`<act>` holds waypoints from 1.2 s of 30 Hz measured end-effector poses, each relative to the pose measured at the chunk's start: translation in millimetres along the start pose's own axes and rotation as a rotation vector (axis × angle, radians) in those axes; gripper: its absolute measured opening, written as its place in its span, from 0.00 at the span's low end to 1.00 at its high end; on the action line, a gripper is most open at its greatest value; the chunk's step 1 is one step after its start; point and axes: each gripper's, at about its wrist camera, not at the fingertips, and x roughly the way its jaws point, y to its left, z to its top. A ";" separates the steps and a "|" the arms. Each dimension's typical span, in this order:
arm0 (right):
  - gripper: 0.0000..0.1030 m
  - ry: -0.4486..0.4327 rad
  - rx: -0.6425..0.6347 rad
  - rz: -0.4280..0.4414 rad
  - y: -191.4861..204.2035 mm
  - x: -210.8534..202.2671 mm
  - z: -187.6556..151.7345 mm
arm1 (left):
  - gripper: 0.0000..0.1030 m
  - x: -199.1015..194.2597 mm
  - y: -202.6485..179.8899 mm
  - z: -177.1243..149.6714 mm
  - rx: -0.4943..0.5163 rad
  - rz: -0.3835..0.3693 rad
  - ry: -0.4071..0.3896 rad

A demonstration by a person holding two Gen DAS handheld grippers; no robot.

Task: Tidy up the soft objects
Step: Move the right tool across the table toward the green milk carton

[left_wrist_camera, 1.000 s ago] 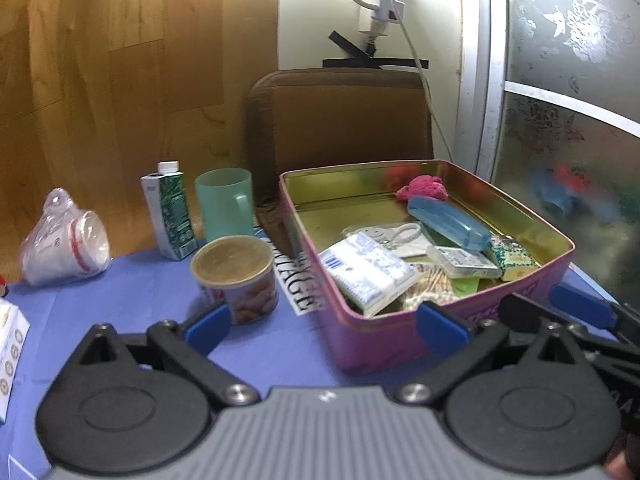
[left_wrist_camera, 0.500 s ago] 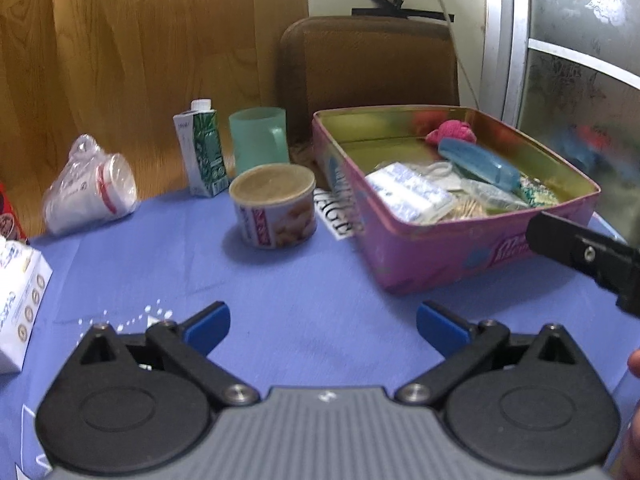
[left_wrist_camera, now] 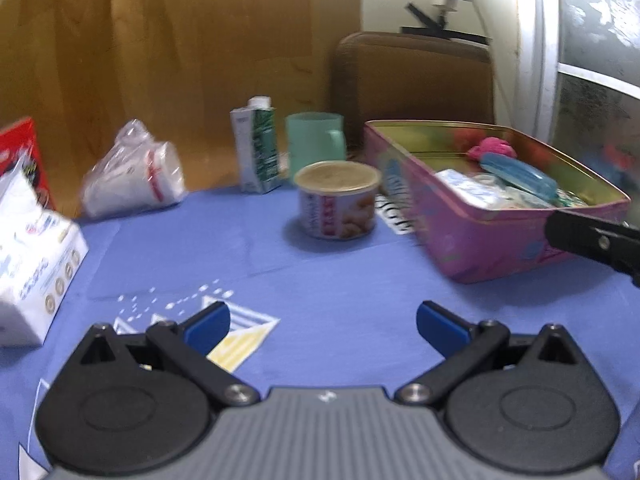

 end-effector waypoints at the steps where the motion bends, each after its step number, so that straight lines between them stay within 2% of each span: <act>1: 0.90 0.002 -0.012 0.003 3.2 1.0 -1.0 | 1.00 1.3 8.0 -0.8 -0.024 -0.003 0.005; 8: 0.71 0.036 -0.126 0.062 33.4 16.0 -4.0 | 1.00 5.4 65.1 -3.5 -0.139 0.023 -0.034; 14: 0.60 0.088 -0.203 0.133 59.6 36.9 -7.4 | 0.99 7.4 112.5 -8.0 -0.192 0.095 -0.063; 21: 0.57 0.147 -0.237 0.195 90.9 69.7 -5.4 | 0.99 16.5 144.9 -4.5 -0.161 0.165 -0.103; 23: 0.57 0.151 -0.241 0.207 99.0 79.1 -0.8 | 0.99 22.0 147.5 -7.0 -0.165 0.160 -0.105; 26: 0.57 0.158 -0.252 0.214 111.1 94.2 6.1 | 0.99 32.1 152.9 -8.9 -0.198 0.128 -0.066; 28: 0.57 0.161 -0.267 0.216 117.7 102.9 9.0 | 0.99 27.8 157.8 -11.2 -0.231 0.113 -0.095; 33: 0.57 0.172 -0.305 0.221 136.2 129.1 13.0 | 0.99 27.7 169.1 -11.8 -0.293 0.071 -0.090; 36: 0.53 0.191 -0.314 0.240 146.3 146.5 16.6 | 0.99 26.4 170.5 -12.3 -0.301 0.064 -0.090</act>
